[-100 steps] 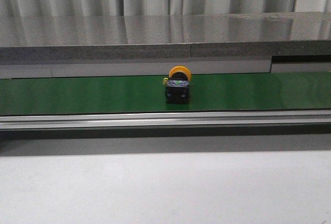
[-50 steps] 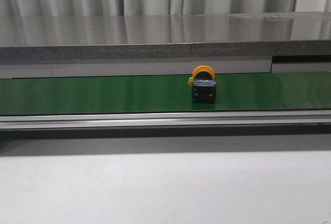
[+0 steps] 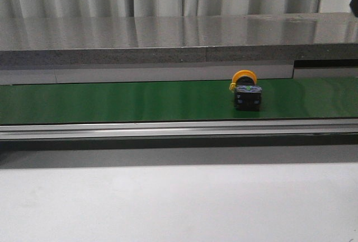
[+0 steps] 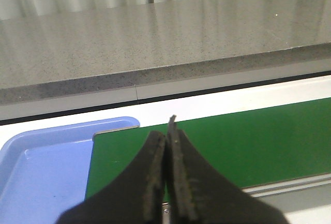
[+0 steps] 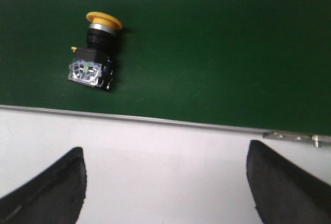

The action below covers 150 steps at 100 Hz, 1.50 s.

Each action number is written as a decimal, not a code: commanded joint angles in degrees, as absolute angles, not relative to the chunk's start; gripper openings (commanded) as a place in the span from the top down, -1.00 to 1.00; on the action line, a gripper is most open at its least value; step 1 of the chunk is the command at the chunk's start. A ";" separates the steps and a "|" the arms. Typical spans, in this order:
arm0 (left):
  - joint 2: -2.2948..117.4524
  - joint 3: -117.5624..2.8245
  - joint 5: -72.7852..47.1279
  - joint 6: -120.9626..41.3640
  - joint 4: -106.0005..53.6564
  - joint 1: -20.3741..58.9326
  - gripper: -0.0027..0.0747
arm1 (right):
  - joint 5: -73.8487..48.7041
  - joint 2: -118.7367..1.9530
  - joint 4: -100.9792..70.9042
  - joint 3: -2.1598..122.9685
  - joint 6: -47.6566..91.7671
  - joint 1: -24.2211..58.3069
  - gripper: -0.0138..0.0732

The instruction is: Move button from left to right

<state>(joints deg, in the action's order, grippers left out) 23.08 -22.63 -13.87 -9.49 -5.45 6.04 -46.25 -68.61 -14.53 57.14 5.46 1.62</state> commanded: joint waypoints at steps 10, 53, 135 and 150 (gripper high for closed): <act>23.46 -24.26 -9.60 -9.47 -6.03 6.50 0.98 | -43.25 -74.60 -18.02 62.52 11.27 1.62 -0.76; 23.46 -24.26 -9.60 -9.47 -6.03 6.50 0.98 | -39.89 -83.85 -18.32 66.38 14.79 3.06 -0.76; 23.46 -24.26 -9.60 -9.47 -6.03 6.50 0.98 | -33.99 -95.48 -14.56 66.85 16.56 3.51 -0.60; 23.46 -24.26 -9.60 -9.47 -6.03 6.50 0.98 | -34.30 -95.54 -14.56 66.85 16.56 3.51 -0.09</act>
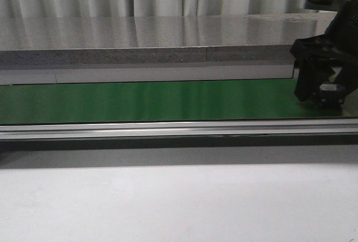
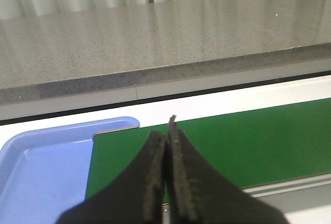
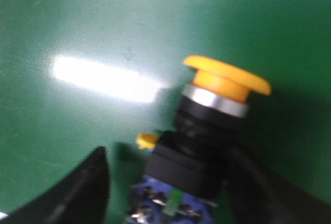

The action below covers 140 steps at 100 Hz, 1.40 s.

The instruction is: Move button from left to right

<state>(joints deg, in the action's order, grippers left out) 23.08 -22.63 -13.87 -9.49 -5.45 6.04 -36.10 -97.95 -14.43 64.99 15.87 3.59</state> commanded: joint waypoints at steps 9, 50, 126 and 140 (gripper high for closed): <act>23.46 -24.26 -9.60 -9.47 -6.03 6.50 0.98 | -35.09 -95.54 -14.56 66.93 16.47 3.51 0.12; 23.46 -24.26 -9.60 -9.47 -6.03 6.50 0.98 | -42.77 -92.09 -9.43 75.83 16.47 2.91 0.13; 23.46 -24.26 -9.60 -9.47 -6.03 6.50 0.98 | -37.78 -95.26 -1.23 79.13 23.05 -22.43 0.13; 23.46 -24.26 -9.60 -9.47 -6.03 6.50 0.98 | -36.22 -98.30 -1.28 79.13 24.10 -23.79 0.13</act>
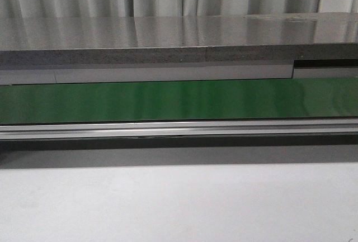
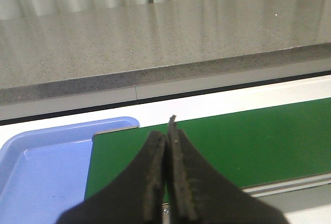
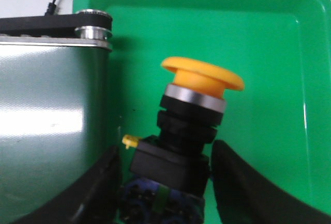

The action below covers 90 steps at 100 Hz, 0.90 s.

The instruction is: Move button from left to right

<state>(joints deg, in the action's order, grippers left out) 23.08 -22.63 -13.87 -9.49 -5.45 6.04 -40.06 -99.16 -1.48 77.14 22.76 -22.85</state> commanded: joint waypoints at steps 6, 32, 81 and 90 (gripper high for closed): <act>23.46 -24.26 -9.60 -9.47 -6.03 6.50 0.98 | -36.16 -99.59 -1.22 79.13 24.15 -24.04 0.13; 23.46 -24.26 -9.60 -9.47 -6.03 6.50 0.98 | -36.14 -104.98 -1.22 79.13 24.15 -24.18 0.13; 23.46 -24.26 -9.60 -9.47 -6.03 6.50 0.98 | -36.15 -107.32 -1.27 79.13 24.04 -24.18 -0.06; 23.46 -24.26 -9.60 -9.47 -6.03 6.50 0.98 | -36.15 -107.32 -1.27 79.13 24.04 -24.18 -0.33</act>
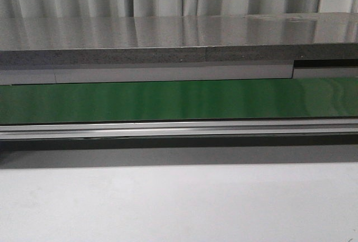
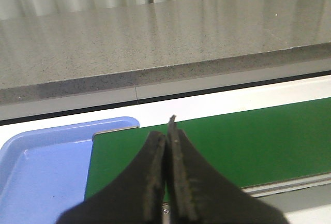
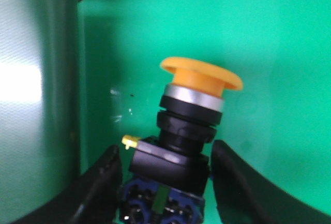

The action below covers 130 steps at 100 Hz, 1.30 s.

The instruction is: Move button from left to right

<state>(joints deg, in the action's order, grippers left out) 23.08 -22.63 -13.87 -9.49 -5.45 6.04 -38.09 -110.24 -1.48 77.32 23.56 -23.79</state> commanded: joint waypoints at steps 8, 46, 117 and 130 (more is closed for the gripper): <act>23.46 -24.26 -9.60 -9.47 -6.03 6.50 0.98 | -36.15 -107.32 -1.27 79.13 23.99 -24.18 -0.52; 23.46 -24.26 -9.60 -9.47 -6.03 6.50 0.98 | -38.33 -106.66 0.00 81.14 22.38 -24.18 -0.56; 23.46 -24.26 -9.60 -9.47 -6.03 6.50 0.98 | -36.80 -88.98 -14.86 82.23 20.92 -13.21 -0.56; 23.46 -24.26 -9.60 -9.47 -6.03 6.50 0.98 | -32.55 -83.48 -15.41 77.56 20.92 -8.69 -0.56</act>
<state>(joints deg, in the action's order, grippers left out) 23.08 -22.63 -13.87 -9.49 -5.45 6.04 -38.04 -89.24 -14.00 78.88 20.80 -11.07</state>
